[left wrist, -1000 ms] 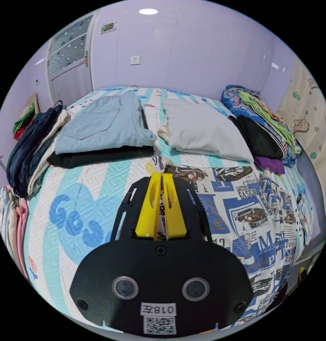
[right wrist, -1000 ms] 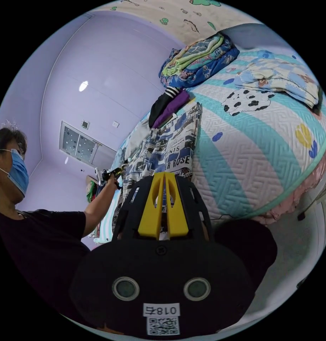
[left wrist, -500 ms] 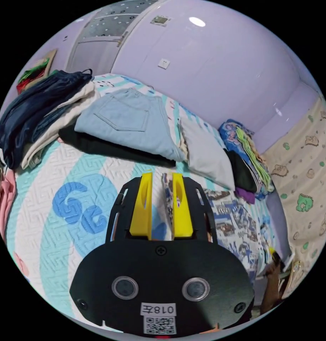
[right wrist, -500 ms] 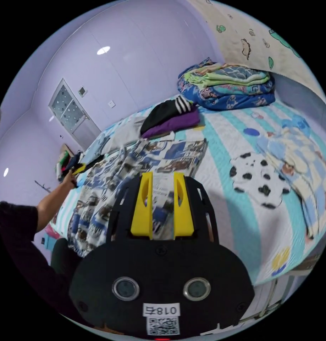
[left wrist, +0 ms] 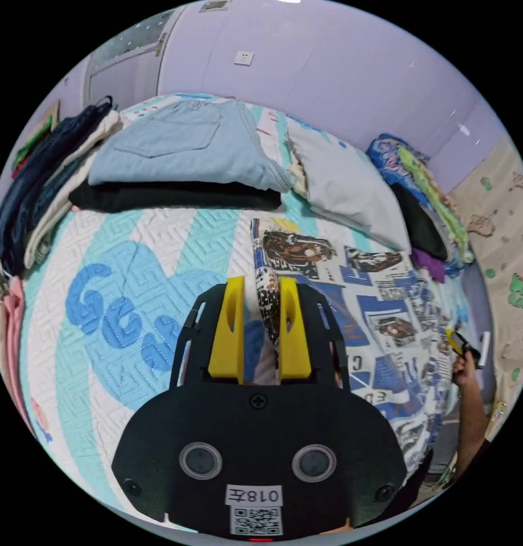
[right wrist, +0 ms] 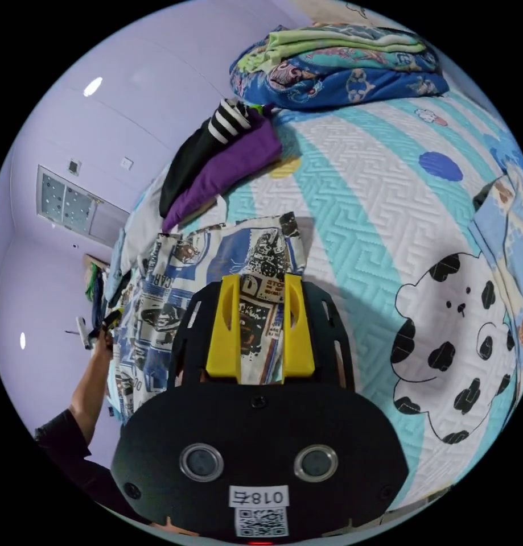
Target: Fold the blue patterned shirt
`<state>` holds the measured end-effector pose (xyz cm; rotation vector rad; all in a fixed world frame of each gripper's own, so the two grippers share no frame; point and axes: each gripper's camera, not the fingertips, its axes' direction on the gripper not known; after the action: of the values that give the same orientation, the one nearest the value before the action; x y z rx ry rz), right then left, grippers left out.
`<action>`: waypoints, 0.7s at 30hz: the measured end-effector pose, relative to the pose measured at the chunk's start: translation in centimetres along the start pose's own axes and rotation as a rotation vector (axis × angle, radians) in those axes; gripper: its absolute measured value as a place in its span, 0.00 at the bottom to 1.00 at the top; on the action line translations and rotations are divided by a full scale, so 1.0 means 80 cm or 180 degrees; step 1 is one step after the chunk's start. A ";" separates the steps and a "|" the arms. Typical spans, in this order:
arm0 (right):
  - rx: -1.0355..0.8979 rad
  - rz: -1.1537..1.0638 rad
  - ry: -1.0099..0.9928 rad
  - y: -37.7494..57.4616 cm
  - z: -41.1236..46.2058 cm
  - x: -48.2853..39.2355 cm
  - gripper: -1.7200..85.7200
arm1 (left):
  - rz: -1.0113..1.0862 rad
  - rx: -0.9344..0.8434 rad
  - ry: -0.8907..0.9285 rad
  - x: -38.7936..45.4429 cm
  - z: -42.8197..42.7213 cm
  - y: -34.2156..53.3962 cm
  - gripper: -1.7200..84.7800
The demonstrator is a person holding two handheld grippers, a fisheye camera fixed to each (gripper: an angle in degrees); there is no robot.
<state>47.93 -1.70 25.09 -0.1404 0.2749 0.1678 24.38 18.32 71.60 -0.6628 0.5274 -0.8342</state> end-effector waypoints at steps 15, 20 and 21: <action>0.0563 0.0439 -0.0371 0.018 -0.068 0.059 0.14 | -0.0400 0.0385 0.0526 -0.087 -0.089 0.089 0.15; 0.0373 0.0031 -0.0758 0.112 -0.129 0.045 0.15 | 0.0001 0.0214 0.0767 -0.079 -0.159 0.231 0.16; 0.0244 -0.0046 -0.0828 0.144 -0.136 0.038 0.15 | 0.0049 0.0169 0.0748 -0.071 -0.172 0.271 0.16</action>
<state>45.91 8.29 12.54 -0.0435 0.0209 0.1592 22.88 29.22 47.72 -0.5139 0.7188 -0.9143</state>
